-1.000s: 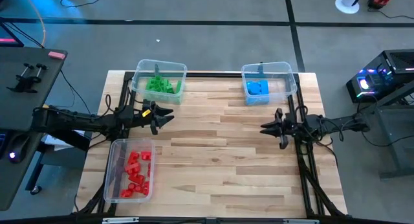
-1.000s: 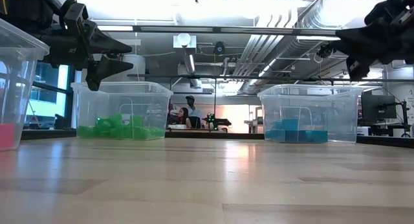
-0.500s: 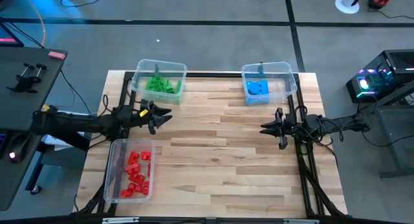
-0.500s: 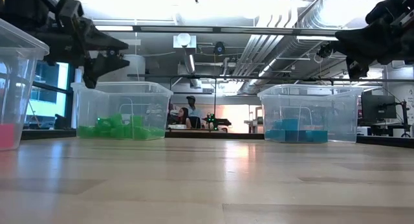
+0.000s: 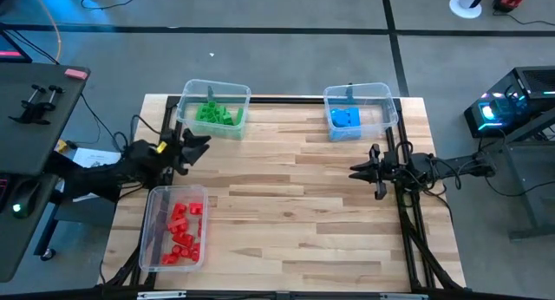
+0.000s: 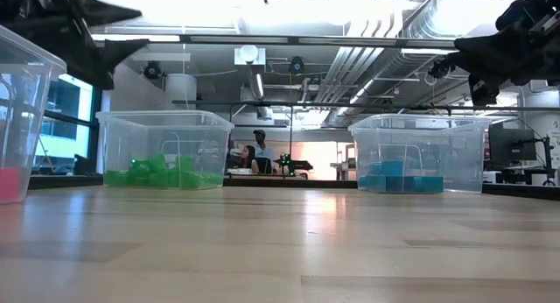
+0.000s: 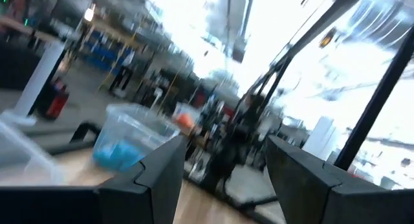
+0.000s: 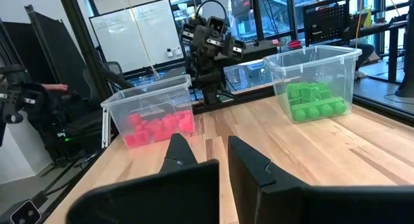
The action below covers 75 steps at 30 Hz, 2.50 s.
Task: Sort blocks
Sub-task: Return to Home Position
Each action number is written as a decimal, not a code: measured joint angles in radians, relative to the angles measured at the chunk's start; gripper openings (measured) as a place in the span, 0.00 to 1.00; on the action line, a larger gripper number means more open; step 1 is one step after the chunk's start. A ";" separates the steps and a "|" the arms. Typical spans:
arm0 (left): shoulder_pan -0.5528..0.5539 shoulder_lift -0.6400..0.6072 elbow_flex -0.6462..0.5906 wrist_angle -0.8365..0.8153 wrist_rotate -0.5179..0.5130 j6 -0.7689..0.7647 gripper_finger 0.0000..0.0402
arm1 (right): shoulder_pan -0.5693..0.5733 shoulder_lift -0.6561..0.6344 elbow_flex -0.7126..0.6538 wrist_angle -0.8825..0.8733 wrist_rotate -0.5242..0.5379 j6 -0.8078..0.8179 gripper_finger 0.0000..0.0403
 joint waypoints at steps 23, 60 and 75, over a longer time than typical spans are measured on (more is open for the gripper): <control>-0.054 0.001 -0.001 -0.028 -0.001 0.152 0.50 | 0.000 0.006 0.000 0.000 -0.001 0.000 0.00; -0.108 0.013 0.001 -0.265 0.034 0.428 0.50 | 0.000 0.013 0.000 0.000 -0.001 0.000 0.00; -0.108 0.013 0.001 -0.265 0.034 0.427 0.50 | 0.000 0.013 0.000 0.000 -0.001 0.000 0.00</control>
